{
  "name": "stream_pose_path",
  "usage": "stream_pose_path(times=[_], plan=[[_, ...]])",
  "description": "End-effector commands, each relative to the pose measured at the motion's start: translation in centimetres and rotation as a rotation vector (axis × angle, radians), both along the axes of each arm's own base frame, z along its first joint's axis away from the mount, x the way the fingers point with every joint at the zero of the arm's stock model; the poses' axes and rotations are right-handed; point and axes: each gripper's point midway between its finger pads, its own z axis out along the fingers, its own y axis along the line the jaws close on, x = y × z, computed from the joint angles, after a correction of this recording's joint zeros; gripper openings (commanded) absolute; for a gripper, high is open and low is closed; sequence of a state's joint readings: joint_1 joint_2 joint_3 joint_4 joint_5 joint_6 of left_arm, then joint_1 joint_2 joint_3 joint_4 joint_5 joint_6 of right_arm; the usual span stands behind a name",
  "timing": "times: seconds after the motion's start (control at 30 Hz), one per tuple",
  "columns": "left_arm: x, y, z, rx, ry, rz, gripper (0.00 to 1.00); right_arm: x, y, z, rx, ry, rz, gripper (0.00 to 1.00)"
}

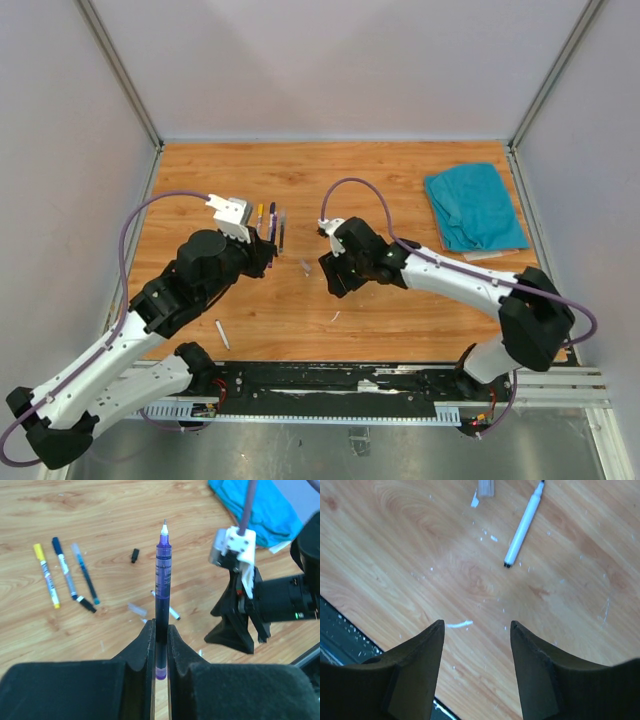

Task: Insert the pens into the pen caps
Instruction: Pick up the pen from the center of the board, then pick up the pen cap from the center of the board.

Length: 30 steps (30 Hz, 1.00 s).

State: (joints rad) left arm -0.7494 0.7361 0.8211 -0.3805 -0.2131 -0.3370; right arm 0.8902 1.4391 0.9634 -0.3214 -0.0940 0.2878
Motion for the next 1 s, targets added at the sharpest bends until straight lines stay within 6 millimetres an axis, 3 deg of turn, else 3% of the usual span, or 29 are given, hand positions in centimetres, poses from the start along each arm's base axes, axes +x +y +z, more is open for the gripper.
stream_pose_path(times=[0.0, 0.4, 0.73, 0.97], plan=[[-0.9, 2.6, -0.2, 0.097, -0.038, 0.032, 0.01, 1.6, 1.6, 0.0, -0.043, 0.023, 0.051, 0.56], [-1.1, 4.6, 0.2, 0.074, -0.074, 0.118, 0.01, 6.9, 6.5, -2.5, -0.122, 0.037, 0.114, 0.53], [-1.0, 5.0, 0.1, 0.074, -0.069, 0.136, 0.00, 9.8, 7.5, -5.6, -0.235, 0.045, 0.108, 0.47], [-1.0, 5.0, 0.0, 0.077, -0.066, 0.139, 0.00, 10.8, 7.9, -6.6, -0.286, 0.051, 0.111, 0.42]])
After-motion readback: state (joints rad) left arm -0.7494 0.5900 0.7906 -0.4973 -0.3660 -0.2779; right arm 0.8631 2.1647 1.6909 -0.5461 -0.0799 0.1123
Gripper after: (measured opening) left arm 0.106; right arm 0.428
